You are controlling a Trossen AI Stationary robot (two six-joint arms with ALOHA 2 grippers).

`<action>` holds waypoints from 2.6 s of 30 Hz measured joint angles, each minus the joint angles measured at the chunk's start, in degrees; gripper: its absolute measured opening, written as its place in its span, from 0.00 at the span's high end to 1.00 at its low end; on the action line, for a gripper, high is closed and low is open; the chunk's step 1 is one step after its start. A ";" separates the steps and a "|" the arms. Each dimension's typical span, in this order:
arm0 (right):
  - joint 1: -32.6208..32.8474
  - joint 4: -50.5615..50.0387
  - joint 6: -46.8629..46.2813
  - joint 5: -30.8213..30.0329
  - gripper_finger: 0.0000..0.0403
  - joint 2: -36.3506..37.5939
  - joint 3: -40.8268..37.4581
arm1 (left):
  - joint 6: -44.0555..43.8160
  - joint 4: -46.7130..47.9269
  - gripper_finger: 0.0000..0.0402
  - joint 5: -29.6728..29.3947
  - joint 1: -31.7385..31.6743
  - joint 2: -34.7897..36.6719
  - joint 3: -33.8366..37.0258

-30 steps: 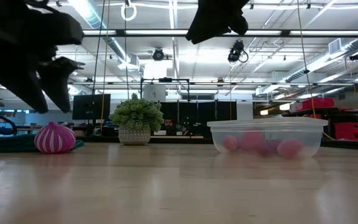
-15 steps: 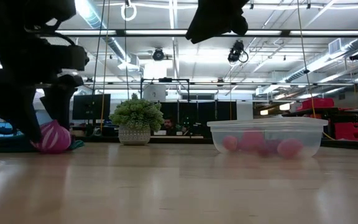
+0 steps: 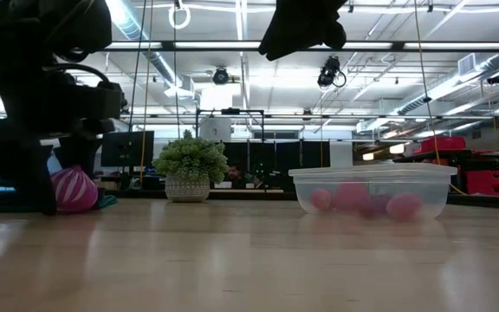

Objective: Pick and placing Produce into tupperware
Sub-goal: Put the onion into the transparent bin

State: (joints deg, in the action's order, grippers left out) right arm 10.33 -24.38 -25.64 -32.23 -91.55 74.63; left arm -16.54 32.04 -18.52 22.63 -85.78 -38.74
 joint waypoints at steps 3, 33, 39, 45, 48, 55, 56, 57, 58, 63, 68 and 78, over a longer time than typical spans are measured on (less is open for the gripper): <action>-0.02 -0.02 0.19 0.00 0.71 0.00 0.00 | -1.93 -0.16 0.31 0.07 0.00 0.13 0.05; 6.64 -31.42 -29.36 4.02 0.71 5.53 -0.02 | 31.76 -36.44 0.41 -5.76 -6.42 -0.16 -14.51; 16.04 -37.46 -42.82 2.08 0.71 5.23 -0.01 | 29.91 -46.51 0.42 5.62 -13.86 -2.04 -14.48; 21.55 -37.35 -44.91 -2.35 0.71 5.09 -0.02 | 25.73 -62.55 0.44 12.05 -20.10 -10.56 -14.47; 22.14 -37.38 -44.83 -2.91 0.71 5.09 -0.02 | 23.00 -67.16 0.46 12.98 -21.93 -15.72 -15.83; 21.55 -37.75 -42.73 -3.26 0.71 5.09 -0.02 | 20.14 -66.38 0.47 18.02 -23.18 -28.23 -24.53; 21.55 -37.75 -42.63 -3.28 0.71 5.09 -0.02 | 20.10 -66.47 0.47 18.12 -23.16 -29.77 -26.11; 21.55 -37.73 -42.43 -3.26 0.71 5.07 -0.02 | 20.09 -66.07 0.47 18.14 -23.15 -30.76 -27.06; 21.55 -37.77 -42.41 -3.26 0.71 5.07 -0.02 | 20.09 -65.27 0.46 18.14 -23.12 -31.85 -28.12; 21.57 -37.78 -42.15 -3.23 0.71 5.05 -0.02 | 20.05 -59.69 0.46 18.12 -23.06 -35.60 -32.10; 21.57 -37.73 -42.15 -3.28 0.71 5.05 -0.02 | 20.16 -57.95 0.47 18.10 -23.06 -36.85 -33.33; 21.57 -37.55 -42.17 -3.28 0.71 5.05 -0.02 | 20.18 -56.75 0.39 17.97 -23.06 -36.89 -33.24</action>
State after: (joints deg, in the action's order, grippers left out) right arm 31.90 -61.93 -67.81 -35.51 -86.50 74.61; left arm 3.64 -24.71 -0.56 -0.43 -122.67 -71.99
